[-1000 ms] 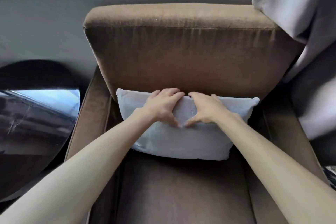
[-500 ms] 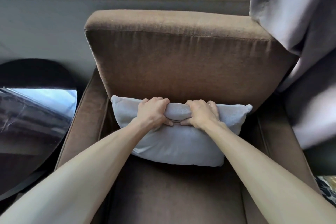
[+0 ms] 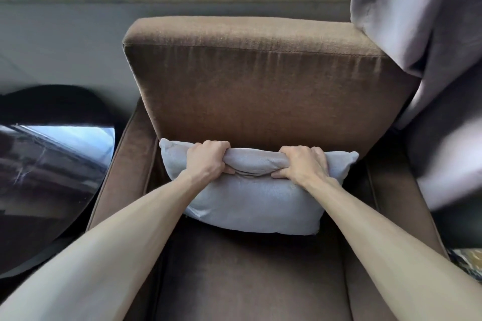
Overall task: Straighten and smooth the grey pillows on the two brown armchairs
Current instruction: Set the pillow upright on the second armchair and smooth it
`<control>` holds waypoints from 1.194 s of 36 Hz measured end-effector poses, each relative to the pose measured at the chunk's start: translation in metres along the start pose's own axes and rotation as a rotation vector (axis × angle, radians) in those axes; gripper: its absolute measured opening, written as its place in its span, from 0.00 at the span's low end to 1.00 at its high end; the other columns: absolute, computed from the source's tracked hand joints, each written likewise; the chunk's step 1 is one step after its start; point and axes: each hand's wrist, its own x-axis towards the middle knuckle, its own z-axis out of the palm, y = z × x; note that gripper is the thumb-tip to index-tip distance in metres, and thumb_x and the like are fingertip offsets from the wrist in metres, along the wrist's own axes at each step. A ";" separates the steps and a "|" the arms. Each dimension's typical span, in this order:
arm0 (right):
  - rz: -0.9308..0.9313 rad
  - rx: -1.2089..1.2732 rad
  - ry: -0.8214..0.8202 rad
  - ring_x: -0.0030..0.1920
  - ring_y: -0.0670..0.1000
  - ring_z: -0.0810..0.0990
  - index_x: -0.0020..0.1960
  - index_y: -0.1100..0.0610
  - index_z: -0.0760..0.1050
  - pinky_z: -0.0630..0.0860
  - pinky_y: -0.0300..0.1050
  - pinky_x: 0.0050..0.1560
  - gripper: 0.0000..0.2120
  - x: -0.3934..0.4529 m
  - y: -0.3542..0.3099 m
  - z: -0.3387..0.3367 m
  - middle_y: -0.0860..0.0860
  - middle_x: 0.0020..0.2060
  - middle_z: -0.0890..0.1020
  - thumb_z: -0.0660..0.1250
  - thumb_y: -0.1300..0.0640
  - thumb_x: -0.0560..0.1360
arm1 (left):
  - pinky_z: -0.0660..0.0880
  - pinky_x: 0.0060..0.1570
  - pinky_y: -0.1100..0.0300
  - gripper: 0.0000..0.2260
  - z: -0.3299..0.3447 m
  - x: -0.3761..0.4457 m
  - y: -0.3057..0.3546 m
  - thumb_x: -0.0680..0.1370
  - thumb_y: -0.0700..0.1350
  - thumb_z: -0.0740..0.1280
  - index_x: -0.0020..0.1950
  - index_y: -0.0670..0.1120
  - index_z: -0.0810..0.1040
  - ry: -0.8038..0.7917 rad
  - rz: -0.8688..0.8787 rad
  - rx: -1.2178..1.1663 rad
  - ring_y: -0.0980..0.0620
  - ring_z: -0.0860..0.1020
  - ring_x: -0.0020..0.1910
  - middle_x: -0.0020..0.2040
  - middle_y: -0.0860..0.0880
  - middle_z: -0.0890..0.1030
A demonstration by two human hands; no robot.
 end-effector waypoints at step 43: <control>0.287 -0.071 0.100 0.52 0.58 0.79 0.46 0.50 0.76 0.63 0.52 0.50 0.13 -0.022 0.064 -0.023 0.50 0.41 0.81 0.73 0.41 0.74 | 0.65 0.44 0.53 0.15 -0.021 0.007 -0.089 0.73 0.56 0.73 0.45 0.49 0.70 0.086 0.114 0.177 0.44 0.78 0.55 0.51 0.49 0.81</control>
